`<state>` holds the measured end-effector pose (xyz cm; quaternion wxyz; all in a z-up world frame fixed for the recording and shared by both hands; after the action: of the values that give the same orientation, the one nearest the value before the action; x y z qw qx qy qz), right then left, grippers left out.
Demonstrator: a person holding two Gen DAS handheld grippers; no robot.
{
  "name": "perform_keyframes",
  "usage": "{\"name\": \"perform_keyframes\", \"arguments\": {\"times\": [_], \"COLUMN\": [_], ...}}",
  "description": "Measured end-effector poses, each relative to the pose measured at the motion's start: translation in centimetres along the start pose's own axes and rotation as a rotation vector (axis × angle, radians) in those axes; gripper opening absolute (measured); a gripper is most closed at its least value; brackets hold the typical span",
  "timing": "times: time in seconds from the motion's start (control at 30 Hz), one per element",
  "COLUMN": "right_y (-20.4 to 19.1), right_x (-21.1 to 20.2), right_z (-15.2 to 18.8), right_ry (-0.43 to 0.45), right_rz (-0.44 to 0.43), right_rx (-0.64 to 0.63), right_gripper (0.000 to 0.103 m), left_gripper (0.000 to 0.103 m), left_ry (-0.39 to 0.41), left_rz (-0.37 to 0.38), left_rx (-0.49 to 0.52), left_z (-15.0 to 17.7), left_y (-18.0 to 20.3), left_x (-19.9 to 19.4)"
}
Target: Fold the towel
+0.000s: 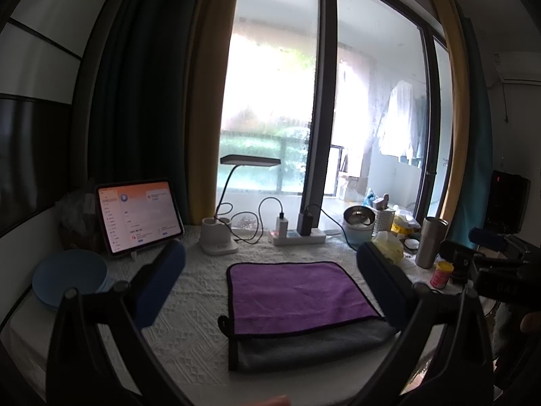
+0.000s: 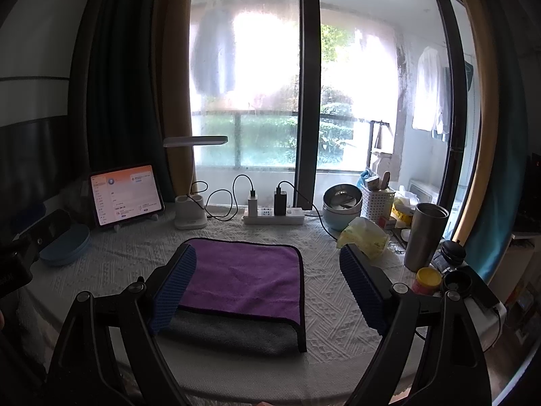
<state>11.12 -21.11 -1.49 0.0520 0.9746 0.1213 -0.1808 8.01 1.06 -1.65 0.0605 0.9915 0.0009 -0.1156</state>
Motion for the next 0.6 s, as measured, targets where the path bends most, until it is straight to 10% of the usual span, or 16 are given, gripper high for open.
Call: {"name": "perform_keyframes", "arguments": {"times": [0.6], "right_y": [-0.05], "right_x": [0.23], "right_z": [0.14], "right_ry": [-0.004], "right_rz": [-0.003], "right_rx": [-0.004], "right_gripper": [0.089], "left_gripper": [0.102], "left_ry": [0.001], "left_rz": [0.001], "left_rx": [-0.01], "left_z": [-0.1], "left_y": [-0.12], "left_x": [-0.04]}}
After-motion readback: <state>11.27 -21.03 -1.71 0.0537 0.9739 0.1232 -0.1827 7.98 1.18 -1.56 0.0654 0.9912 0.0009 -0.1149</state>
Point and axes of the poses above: each gripper's, at about its wrist camera, not at the fingertips, and x roughly the way its jaws point, y to its right, z to its underside, the point moved 8 cm from there along x, roughly the way its jaws point, and after that the axes turned 3 degrees about -y, right-handed, at the moved point
